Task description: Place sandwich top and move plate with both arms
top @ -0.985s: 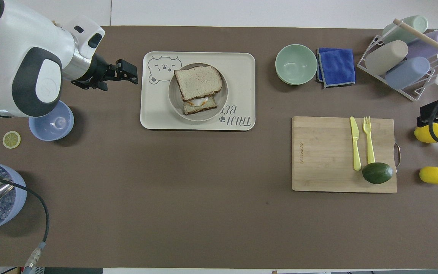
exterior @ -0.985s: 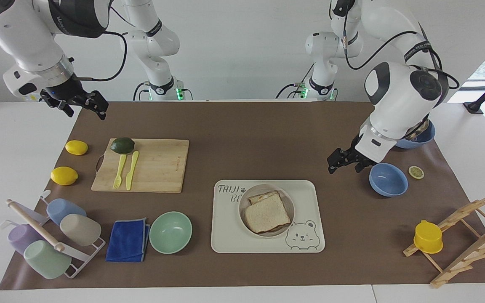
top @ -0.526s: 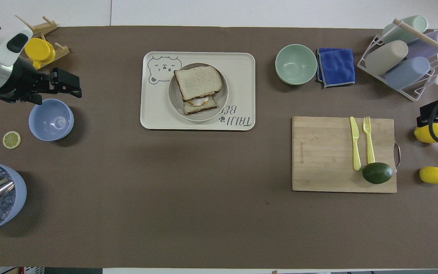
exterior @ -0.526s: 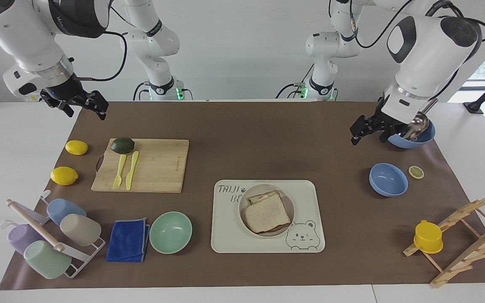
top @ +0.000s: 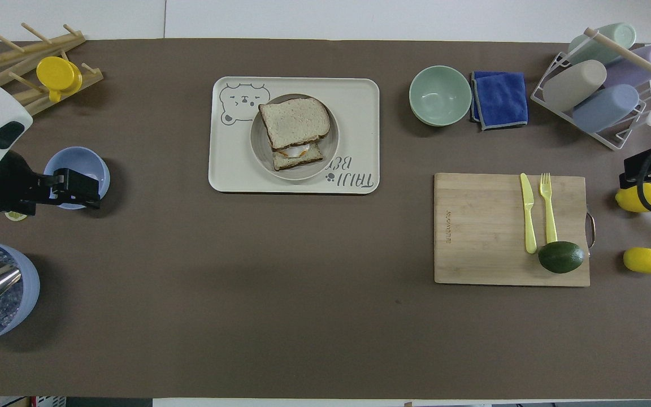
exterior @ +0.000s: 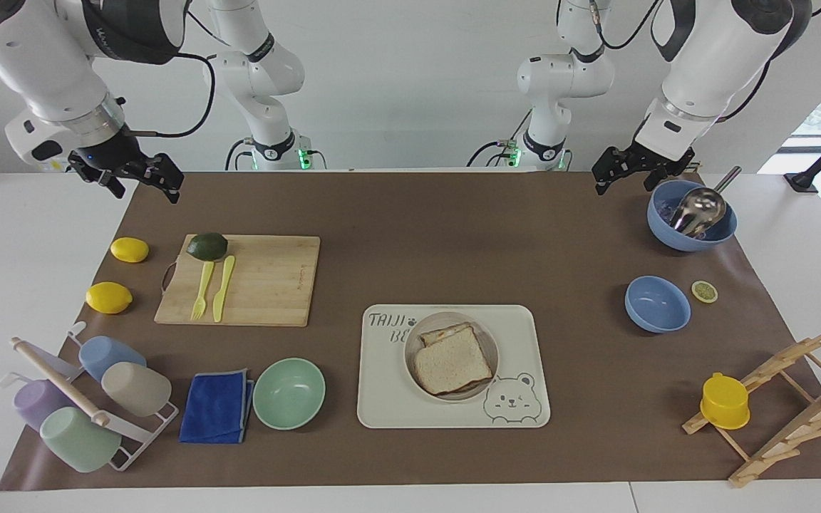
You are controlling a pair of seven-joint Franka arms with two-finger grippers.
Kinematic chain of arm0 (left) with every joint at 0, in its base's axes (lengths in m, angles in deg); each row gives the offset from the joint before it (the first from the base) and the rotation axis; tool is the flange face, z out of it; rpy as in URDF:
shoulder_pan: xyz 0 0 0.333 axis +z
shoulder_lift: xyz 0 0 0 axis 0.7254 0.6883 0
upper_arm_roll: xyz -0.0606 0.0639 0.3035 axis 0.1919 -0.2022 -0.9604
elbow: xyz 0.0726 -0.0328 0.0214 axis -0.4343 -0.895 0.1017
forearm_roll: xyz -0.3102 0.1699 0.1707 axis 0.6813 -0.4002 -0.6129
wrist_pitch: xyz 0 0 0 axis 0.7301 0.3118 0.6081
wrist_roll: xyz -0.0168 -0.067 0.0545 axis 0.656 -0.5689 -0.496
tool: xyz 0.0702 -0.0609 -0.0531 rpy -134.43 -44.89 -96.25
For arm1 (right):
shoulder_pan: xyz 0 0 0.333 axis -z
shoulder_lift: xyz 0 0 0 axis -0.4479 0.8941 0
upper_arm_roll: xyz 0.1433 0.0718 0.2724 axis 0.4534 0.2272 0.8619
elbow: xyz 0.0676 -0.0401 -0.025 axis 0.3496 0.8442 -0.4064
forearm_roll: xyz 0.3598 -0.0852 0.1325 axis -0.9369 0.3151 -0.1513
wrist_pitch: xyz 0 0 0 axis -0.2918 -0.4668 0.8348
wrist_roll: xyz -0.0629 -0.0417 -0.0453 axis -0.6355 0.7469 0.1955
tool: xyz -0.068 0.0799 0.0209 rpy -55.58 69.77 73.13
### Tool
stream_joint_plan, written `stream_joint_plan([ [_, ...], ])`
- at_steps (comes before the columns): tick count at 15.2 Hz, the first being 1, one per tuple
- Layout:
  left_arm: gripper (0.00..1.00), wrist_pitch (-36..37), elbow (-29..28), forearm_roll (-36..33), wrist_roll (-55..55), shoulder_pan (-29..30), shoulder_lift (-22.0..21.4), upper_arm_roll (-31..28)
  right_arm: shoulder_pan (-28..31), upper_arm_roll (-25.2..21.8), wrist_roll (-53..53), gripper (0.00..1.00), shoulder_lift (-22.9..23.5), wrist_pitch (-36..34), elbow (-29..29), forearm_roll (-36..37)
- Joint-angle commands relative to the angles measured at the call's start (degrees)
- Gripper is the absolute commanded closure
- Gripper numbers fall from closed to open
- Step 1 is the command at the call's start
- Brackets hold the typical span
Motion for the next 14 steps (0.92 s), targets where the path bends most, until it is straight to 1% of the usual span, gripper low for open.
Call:
stream_joint_plan([
  [1, 0.0, -1.7, -2.4, -1.0, 1.8, 0.9, -1.7, 0.2, 0.3, -0.1, -0.8, 0.0, -0.9, -0.2, 0.8, -1.7],
  [3, 0.0, -1.7, -1.7, -1.0, 1.7, 0.5, -1.0, 0.2, 0.3, -0.1, -0.8, 0.0, -0.9, -0.2, 0.8, -1.7],
  [5, 0.0, -1.5, 1.3, -1.0, 1.7, 0.5, 0.5, 0.3, 0.3, -0.1, -0.8, 0.0, -0.8, -0.2, 0.8, -1.7],
  [9, 0.0, -1.4, 0.7, -0.9, 1.8, 0.6, 0.7, 0.6, 0.3, -0.1, -0.8, 0.0, -0.8, -0.2, 0.8, -1.7],
  [12, 0.0, 0.8, 1.4, -0.9, 1.9, 1.2, 0.8, 0.7, 0.3, -0.1, -0.8, 0.0, -0.9, -0.2, 0.8, -1.7],
  [14, 0.0, 1.5, 2.1, -1.0, 2.4, 3.2, 1.2, 2.2, 0.3, -0.1, -0.8, 0.0, -0.8, -0.2, 0.9, -1.7],
])
